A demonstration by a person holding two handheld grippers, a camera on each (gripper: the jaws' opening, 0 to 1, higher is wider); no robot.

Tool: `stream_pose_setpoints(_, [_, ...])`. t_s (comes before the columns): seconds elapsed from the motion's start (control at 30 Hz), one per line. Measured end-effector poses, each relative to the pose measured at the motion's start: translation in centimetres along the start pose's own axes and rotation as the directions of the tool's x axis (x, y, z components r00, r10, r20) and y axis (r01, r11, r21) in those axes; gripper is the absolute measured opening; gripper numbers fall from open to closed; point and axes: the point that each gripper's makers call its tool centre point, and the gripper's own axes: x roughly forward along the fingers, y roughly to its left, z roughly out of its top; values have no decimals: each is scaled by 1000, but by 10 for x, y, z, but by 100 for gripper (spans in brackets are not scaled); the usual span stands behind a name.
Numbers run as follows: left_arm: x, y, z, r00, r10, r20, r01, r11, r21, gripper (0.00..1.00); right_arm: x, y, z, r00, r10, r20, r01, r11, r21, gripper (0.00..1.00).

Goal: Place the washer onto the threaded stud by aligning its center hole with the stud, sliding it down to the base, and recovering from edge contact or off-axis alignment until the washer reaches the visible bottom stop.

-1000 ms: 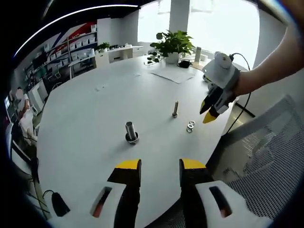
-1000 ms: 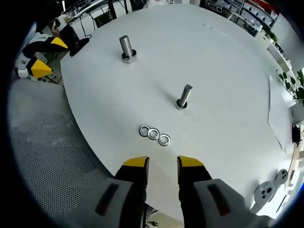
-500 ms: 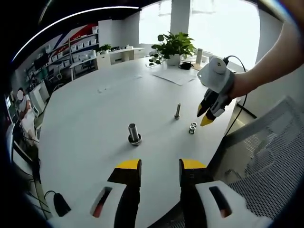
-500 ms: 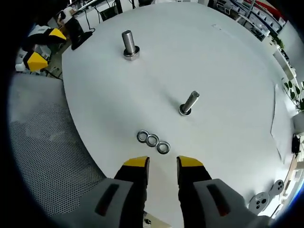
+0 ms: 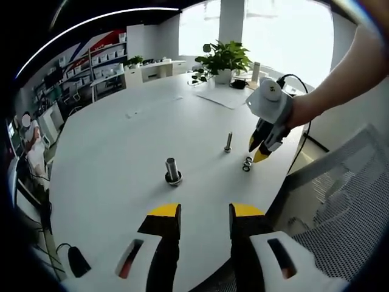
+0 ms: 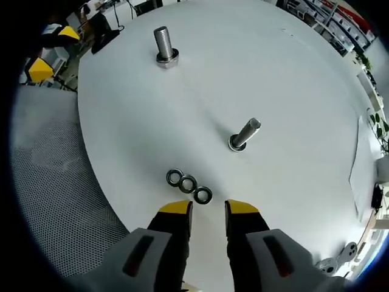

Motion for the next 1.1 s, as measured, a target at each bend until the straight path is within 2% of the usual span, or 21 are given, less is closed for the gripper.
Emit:
stream_pose_setpoints(0.23, [1, 2, 0, 1000, 6, -2, -6, 1000, 2, 30, 5, -1, 5, 1000, 12, 2, -12, 1000, -21, 22])
stream_pose_setpoints(0.33, [1, 1, -1, 1000, 4, -5, -4, 1000, 5, 30, 5, 0, 5, 1000, 24, -8, -25, 999, -48, 21])
stream_pose_setpoints(0.43, [0, 1, -1, 1000, 7, -9, -7, 1000, 17, 30, 6, -2, 6, 999, 34, -24, -35, 999, -42, 21])
stream_pose_setpoints(0.53, [0, -1, -1, 1000, 3, -8, -3, 1000, 21, 30, 5, 0, 4, 997, 39, -60, -46, 991, -129, 20])
stream_pose_setpoints(0.67, [1, 0, -2, 1000, 6, -11, -6, 1000, 21, 30, 5, 0, 4, 998, 32, -63, -40, 991, -126, 20])
stream_pose_setpoints(0.73, [0, -1, -2, 1000, 2, -10, -2, 1000, 16, 30, 6, -1, 4, 998, 27, -59, -36, 987, -156, 17])
stream_pose_setpoints(0.97, [0, -2, -1, 1000, 3, -13, -2, 999, 32, 30, 6, -1, 5, 993, 31, -113, -52, 979, -195, 15])
stream_pose_setpoints(1.1, [-1, 0, -1, 1000, 7, -11, -7, 1000, 29, 30, 7, -4, 5, 988, 34, -149, -52, 992, -116, 14])
